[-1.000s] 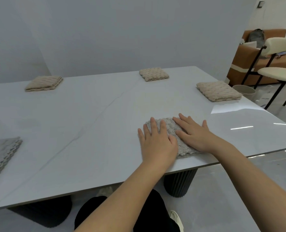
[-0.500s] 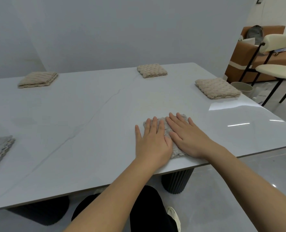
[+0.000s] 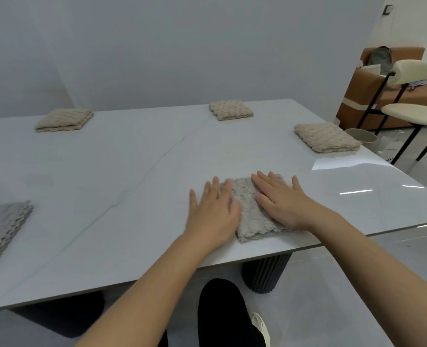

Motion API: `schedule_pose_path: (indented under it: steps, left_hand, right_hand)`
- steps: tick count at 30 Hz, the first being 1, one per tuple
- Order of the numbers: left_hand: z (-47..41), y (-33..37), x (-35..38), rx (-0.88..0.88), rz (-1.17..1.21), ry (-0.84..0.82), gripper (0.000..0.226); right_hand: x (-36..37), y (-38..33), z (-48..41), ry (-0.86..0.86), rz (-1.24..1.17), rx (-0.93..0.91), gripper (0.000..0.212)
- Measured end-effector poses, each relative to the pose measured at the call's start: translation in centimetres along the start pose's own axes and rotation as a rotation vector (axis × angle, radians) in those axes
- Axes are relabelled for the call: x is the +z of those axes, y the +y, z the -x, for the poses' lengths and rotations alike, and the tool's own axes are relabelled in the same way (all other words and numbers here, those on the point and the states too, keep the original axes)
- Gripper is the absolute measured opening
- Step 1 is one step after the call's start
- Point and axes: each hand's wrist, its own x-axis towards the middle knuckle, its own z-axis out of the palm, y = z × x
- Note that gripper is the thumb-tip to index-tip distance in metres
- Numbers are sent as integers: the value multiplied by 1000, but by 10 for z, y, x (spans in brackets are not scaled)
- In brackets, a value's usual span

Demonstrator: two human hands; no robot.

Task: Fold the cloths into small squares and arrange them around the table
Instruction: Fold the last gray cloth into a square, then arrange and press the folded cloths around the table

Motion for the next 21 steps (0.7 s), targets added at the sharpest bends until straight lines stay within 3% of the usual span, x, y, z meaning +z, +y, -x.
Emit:
schedule_pose_path:
  steps: [5, 12, 21]
  left_hand:
    - [17, -71, -32, -132, -104, 34, 59]
    - [26, -158, -56, -285, -203, 38, 61]
    - [33, -183, -54, -300, -198, 55, 60]
  right_hand:
    - [-5, -46, -12, 66, 3, -93, 58]
    - [19, -143, -62, 1, -17, -192, 60]
    - [48, -173, -95, 38, 28, -114, 59]
